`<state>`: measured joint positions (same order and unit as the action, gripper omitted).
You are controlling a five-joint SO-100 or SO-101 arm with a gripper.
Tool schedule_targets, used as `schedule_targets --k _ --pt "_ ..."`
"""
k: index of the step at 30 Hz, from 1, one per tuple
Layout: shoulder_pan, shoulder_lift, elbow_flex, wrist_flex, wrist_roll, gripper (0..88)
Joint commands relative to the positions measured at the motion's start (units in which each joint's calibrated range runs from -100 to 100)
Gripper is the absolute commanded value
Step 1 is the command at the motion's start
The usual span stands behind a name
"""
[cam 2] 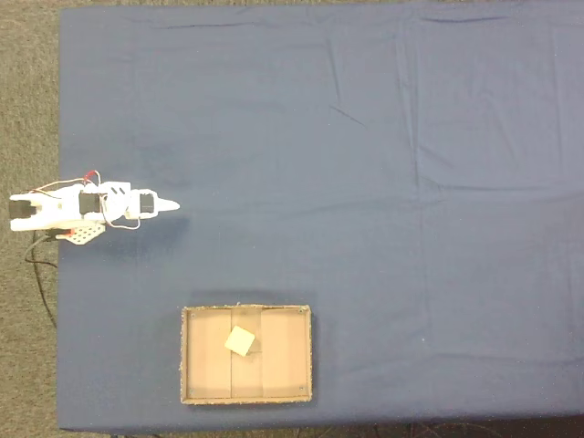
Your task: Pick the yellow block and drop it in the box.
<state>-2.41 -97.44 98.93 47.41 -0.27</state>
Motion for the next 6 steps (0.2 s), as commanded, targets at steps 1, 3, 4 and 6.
schedule_targets --k 1,3,4,6 --pt "0.64 -0.11 0.89 0.25 -0.20 0.2" --pt "0.64 -0.11 0.89 0.25 -0.20 0.2" --pt "0.64 -0.11 0.89 0.25 -0.20 0.2" --pt "0.64 -0.11 0.89 0.25 -0.20 0.2"
